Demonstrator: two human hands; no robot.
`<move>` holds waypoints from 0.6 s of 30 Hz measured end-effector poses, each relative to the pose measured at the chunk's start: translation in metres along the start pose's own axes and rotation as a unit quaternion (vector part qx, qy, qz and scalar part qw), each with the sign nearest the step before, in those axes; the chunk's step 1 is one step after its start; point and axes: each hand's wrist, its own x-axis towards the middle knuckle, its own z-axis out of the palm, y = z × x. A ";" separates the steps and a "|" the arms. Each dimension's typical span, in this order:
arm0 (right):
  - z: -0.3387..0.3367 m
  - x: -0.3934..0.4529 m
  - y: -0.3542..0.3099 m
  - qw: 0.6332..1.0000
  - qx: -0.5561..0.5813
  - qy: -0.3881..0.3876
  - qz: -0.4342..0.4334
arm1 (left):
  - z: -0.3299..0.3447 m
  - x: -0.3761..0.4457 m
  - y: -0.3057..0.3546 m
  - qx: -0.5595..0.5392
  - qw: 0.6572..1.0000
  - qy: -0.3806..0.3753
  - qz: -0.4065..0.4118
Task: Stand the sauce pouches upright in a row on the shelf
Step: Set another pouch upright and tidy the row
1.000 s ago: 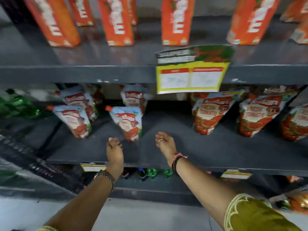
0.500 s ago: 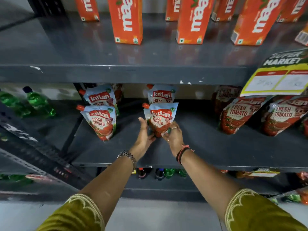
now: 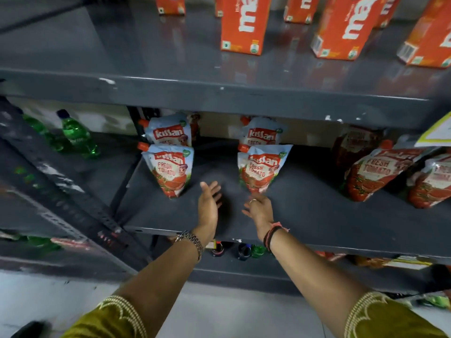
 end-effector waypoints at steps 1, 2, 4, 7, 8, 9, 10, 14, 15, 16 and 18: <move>0.010 -0.005 0.002 1.000 -0.003 -0.021 0.002 | -0.012 -0.002 0.001 -0.016 0.999 0.041 0.020; 0.025 -0.010 0.003 0.999 -0.005 -0.048 0.004 | -0.028 -0.004 0.004 -0.034 0.995 0.082 0.044; 0.053 -0.020 0.002 0.995 -0.009 -0.097 0.006 | -0.057 -0.006 0.012 -0.022 0.982 0.169 0.085; 0.093 -0.033 -0.004 0.989 -0.001 -0.149 0.014 | -0.097 0.004 0.026 -0.023 0.970 0.220 0.100; 0.102 -0.037 -0.007 0.987 0.002 -0.162 0.017 | -0.108 0.012 0.031 -0.024 0.971 0.218 0.093; 0.112 -0.041 -0.009 0.984 0.001 -0.175 0.015 | -0.117 0.017 0.040 -0.016 0.974 0.213 0.075; 0.118 -0.044 -0.012 0.982 0.000 -0.188 0.013 | -0.124 0.021 0.048 -0.005 0.979 0.199 0.050; 0.141 -0.042 -0.017 0.975 -0.010 -0.223 -0.002 | -0.126 0.025 0.076 -0.039 0.995 0.085 -0.029; 0.145 -0.042 -0.018 0.975 -0.008 -0.223 -0.005 | -0.124 0.024 0.080 -0.038 0.998 0.051 -0.028; 0.147 -0.042 -0.019 0.976 0.000 -0.219 -0.003 | -0.121 0.025 0.080 -0.040 0.999 0.028 -0.022; 0.150 -0.039 -0.022 0.976 0.016 -0.215 0.002 | -0.115 0.026 0.080 -0.054 0.998 0.011 -0.009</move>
